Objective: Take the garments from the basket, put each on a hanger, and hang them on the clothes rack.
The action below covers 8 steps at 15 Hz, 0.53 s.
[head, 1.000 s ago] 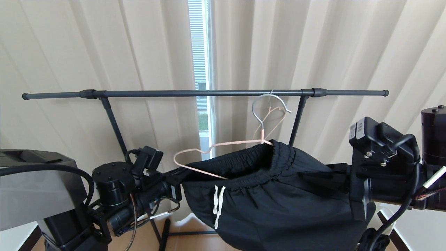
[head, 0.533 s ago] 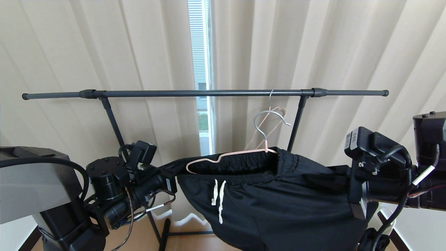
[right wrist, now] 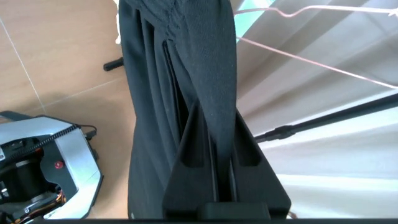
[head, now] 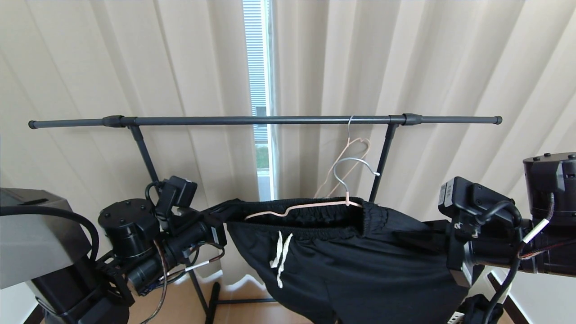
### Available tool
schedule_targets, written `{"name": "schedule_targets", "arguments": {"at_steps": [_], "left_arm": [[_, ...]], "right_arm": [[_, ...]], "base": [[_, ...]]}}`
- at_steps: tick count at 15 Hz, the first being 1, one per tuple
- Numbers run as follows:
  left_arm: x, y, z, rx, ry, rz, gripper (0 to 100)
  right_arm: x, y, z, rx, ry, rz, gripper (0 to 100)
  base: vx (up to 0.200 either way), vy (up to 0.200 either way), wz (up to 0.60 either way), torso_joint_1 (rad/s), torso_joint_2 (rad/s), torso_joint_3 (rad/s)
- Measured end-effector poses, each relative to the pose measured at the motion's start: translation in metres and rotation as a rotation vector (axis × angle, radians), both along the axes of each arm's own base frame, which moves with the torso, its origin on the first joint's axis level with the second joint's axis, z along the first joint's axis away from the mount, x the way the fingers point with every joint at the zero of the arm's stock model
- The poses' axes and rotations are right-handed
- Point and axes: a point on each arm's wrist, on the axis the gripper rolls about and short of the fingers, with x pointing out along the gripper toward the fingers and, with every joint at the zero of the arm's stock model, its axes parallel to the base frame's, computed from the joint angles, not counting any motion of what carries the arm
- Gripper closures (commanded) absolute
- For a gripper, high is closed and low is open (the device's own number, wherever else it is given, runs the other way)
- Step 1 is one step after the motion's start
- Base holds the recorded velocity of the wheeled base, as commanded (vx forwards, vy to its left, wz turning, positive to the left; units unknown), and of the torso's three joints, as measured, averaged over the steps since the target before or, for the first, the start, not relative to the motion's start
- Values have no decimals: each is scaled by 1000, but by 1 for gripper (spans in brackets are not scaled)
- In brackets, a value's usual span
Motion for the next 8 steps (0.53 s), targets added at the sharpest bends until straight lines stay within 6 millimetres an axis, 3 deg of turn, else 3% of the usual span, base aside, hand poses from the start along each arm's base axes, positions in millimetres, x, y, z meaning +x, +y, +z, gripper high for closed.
{"name": "schedule_targets", "arguments": {"at_steps": [8], "left_arm": [[-25,-7,35,11,19,-20,100]], "right_arm": [[14,17,-14,-25,-79,-45,100]], "base": [[0,0,0,0,0,0]]}}
